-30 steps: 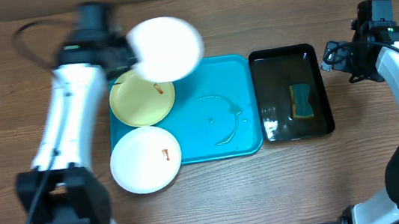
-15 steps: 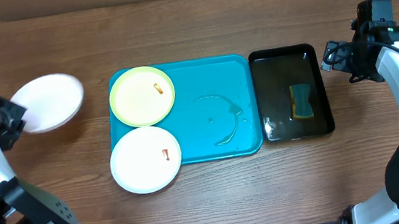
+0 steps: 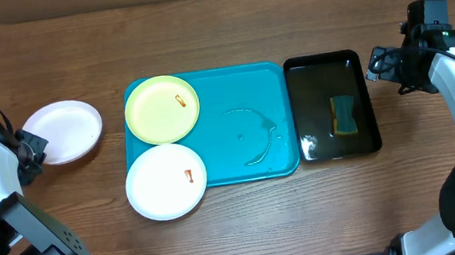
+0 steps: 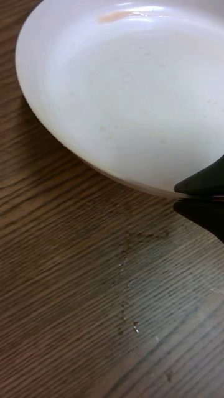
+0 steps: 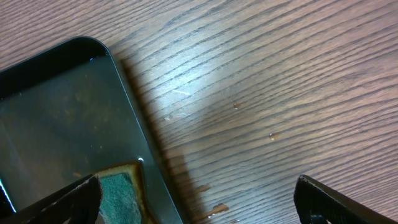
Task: Clean dirty plates on tray and stack at the side
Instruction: 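Carry the white plate left and set it on the table beside the tray, then release the plate and move the left gripper to the lower white plate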
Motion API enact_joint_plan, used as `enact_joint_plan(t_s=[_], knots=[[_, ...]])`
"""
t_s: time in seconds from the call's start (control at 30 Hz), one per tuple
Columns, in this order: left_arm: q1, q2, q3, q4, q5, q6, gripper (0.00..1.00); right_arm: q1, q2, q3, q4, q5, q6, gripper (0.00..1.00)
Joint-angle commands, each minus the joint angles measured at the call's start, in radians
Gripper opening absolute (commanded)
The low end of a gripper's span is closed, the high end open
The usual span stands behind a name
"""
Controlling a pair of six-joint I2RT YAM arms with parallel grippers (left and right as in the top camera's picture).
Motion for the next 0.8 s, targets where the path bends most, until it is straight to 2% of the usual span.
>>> enact_joint_plan(t_s=[0.0,0.3,0.47,0.6,0.63,0.7,0.77], knots=[[-0.009,-0.030,-0.025,0.025,0.026,0.023,0.04,-0.002,-0.021,0.023,0.003,0.011,0.003,1.00],[-0.037,-0.029,-0.025,0.032,0.048,0.039,0.04,-0.002,-0.021,0.023,0.003,0.011,0.003,1.00],[-0.058,-0.029,-0.025,0.038,0.042,0.042,0.11,-0.002,-0.021,0.023,0.003,0.011,0.003,1.00],[-0.063,-0.029,-0.025,0.045,0.033,0.042,0.10,-0.002,-0.021,0.023,0.003,0.011,0.003,1.00],[-0.064,-0.029,-0.025,0.045,0.026,0.041,0.15,-0.002,-0.021,0.023,0.003,0.011,0.003,1.00],[-0.066,-0.029,-0.025,0.039,0.036,0.042,0.47,-0.002,-0.021,0.023,0.003,0.010,0.003,1.00],[-0.066,-0.030,-0.023,0.017,0.106,0.063,0.71,-0.002,-0.021,0.023,0.003,0.011,0.003,1.00]])
